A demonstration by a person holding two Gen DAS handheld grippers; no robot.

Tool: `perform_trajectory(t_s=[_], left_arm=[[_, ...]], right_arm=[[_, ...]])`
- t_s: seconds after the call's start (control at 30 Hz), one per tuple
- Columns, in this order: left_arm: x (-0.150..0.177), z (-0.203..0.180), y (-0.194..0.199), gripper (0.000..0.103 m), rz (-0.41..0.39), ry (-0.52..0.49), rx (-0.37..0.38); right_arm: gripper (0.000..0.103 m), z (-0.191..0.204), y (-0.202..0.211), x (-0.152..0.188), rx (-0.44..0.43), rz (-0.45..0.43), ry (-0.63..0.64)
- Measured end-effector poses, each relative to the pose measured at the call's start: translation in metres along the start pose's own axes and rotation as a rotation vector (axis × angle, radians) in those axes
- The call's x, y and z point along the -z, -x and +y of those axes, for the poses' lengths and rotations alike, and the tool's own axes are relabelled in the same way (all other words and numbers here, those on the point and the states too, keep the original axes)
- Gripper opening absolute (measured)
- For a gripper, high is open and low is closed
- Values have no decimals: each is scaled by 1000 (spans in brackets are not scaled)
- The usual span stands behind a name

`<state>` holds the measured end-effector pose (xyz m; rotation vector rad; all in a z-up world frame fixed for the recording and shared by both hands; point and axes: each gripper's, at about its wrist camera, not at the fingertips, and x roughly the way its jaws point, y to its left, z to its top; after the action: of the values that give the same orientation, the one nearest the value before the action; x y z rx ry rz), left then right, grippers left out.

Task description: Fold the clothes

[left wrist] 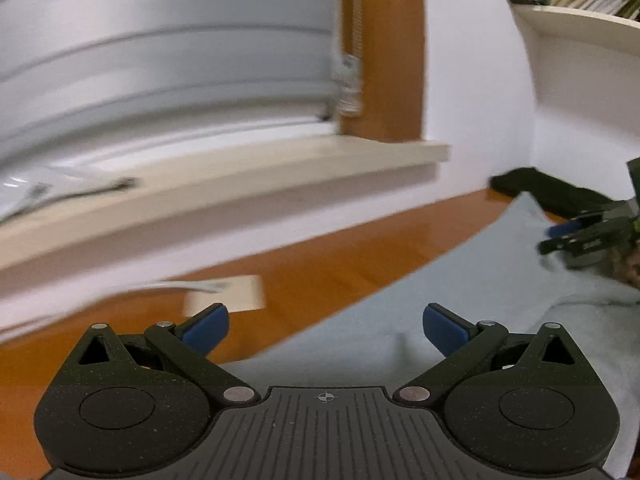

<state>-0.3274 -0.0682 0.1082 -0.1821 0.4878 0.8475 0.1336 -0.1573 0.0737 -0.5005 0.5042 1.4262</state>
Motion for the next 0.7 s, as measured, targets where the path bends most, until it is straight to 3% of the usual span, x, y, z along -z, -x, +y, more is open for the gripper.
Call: perform_trajectory(t_s=[0.2, 0.27, 0.4, 0.6, 0.7], left_arm=[[24, 62, 22, 90, 89, 68, -77], [34, 73, 23, 69, 125, 84, -83], [52, 79, 23, 64, 190, 58, -98], [65, 80, 57, 65, 117, 53, -83], [65, 69, 68, 55, 99, 27, -49]], right_arm=[[63, 0, -5, 1, -14, 23, 9], [64, 0, -4, 2, -13, 21, 9], [64, 0, -3, 3, -13, 21, 9], [67, -1, -4, 3, -6, 16, 17], [70, -1, -4, 3, -8, 15, 21]])
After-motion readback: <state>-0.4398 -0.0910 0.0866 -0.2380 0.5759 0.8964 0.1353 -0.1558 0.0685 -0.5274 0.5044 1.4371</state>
